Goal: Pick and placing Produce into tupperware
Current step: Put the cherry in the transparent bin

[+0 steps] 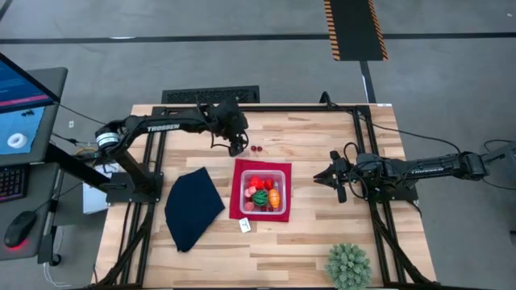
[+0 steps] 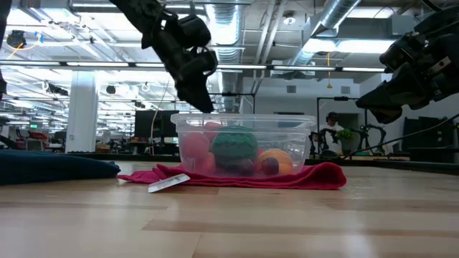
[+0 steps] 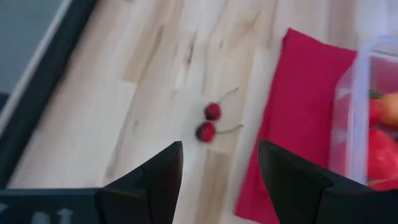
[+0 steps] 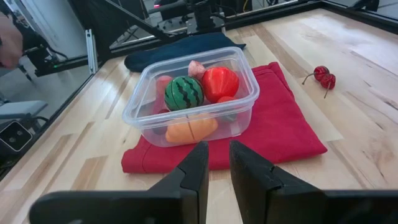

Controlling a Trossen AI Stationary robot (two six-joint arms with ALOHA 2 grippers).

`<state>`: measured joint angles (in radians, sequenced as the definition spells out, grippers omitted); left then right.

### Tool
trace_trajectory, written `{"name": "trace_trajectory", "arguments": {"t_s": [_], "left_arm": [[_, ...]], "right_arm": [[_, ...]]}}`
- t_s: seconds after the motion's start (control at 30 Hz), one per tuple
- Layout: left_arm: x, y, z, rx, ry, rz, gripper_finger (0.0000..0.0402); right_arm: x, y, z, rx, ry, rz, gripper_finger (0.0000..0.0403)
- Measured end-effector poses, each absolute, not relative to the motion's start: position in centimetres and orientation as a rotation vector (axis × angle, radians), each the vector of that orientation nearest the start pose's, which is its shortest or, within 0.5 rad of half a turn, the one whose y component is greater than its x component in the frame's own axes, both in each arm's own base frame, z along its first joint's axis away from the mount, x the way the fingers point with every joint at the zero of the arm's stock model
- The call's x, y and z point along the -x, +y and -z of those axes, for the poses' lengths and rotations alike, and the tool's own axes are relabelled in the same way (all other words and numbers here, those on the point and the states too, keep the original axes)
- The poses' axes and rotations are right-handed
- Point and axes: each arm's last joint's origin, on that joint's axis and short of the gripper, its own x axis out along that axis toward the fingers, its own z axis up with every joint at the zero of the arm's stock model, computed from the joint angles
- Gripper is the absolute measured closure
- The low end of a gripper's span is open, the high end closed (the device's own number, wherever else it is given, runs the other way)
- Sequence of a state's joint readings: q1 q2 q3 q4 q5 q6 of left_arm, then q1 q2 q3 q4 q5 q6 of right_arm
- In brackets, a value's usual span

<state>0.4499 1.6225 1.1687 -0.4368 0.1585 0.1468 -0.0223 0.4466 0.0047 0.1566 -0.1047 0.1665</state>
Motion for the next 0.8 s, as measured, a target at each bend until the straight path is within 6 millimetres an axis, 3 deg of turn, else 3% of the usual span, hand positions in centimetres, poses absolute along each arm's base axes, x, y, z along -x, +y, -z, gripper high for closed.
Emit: {"name": "trace_trajectory", "arguments": {"t_s": [0.17,0.53,0.8], "left_arm": [[-31.55,13.85,-24.19,0.046,0.831,-0.188,0.0202],[-31.50,13.87,-24.14,0.194,0.825,-0.285,0.0200],[-31.82,13.60,-24.31,0.153,0.804,-0.264,0.0202]], "right_arm": [[-12.17,0.03,-13.97,-0.183,0.291,-0.058,0.0315],[-12.17,0.04,-13.98,-0.183,0.291,-0.058,0.0315],[-12.17,0.03,-13.98,-0.183,0.291,-0.058,0.0315]]}}
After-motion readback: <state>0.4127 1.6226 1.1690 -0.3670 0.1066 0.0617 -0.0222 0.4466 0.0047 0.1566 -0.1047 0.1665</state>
